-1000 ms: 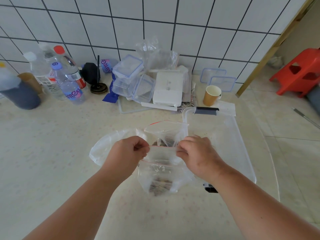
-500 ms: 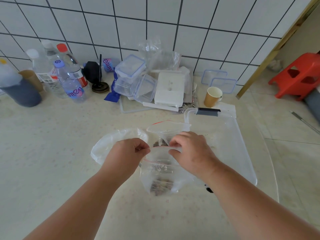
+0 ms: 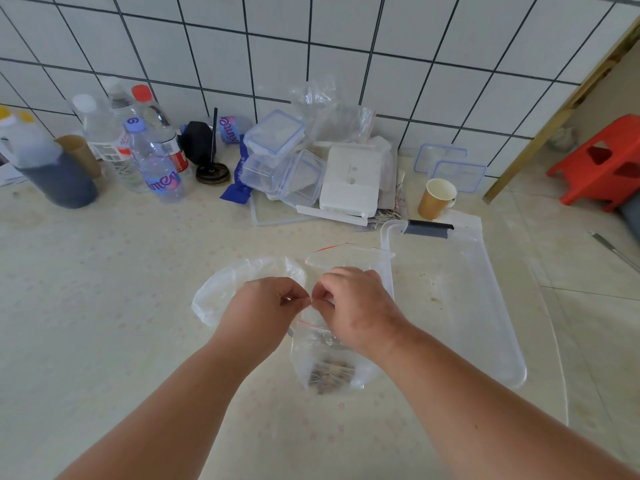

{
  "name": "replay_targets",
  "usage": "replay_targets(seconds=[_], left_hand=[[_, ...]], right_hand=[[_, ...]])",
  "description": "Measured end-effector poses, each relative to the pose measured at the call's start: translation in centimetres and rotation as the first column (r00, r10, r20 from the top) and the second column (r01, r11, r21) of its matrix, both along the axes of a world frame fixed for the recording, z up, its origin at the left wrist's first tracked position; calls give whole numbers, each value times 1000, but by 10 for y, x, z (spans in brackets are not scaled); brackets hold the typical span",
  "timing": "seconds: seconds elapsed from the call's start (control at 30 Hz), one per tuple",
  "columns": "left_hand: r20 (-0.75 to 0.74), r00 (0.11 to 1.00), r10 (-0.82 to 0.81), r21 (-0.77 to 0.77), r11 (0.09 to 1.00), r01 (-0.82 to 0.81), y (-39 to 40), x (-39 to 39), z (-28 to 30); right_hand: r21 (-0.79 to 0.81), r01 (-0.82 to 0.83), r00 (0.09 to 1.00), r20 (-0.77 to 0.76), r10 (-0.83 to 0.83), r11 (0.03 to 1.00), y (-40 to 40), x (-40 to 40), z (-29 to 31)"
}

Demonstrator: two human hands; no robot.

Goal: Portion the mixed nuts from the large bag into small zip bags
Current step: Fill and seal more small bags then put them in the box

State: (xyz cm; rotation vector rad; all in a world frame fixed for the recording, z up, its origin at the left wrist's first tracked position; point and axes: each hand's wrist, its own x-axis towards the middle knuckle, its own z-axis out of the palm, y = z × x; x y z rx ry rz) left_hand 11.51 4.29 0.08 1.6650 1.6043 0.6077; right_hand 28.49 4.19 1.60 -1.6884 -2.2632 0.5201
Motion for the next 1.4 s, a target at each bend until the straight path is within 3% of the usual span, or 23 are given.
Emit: replay_targets(seconds=[0.2, 0.43, 0.87, 1.4], left_hand=[[-1, 1000, -13, 14, 1000, 13, -3, 7, -7], [36, 999, -4, 18, 1000, 4, -1, 3, -6], [40, 999, -7, 28, 1000, 6, -2, 3, -3], [49, 999, 2, 10, 1000, -2, -2, 7, -2]], right_hand=[[-43, -12, 998, 54, 14, 999, 3, 0, 3], [-50, 57, 997, -44, -59, 997, -3, 12, 7], [-36, 91, 993, -68, -94, 995, -7, 26, 6], [-35, 113, 994, 7, -113, 993, -11, 34, 0]])
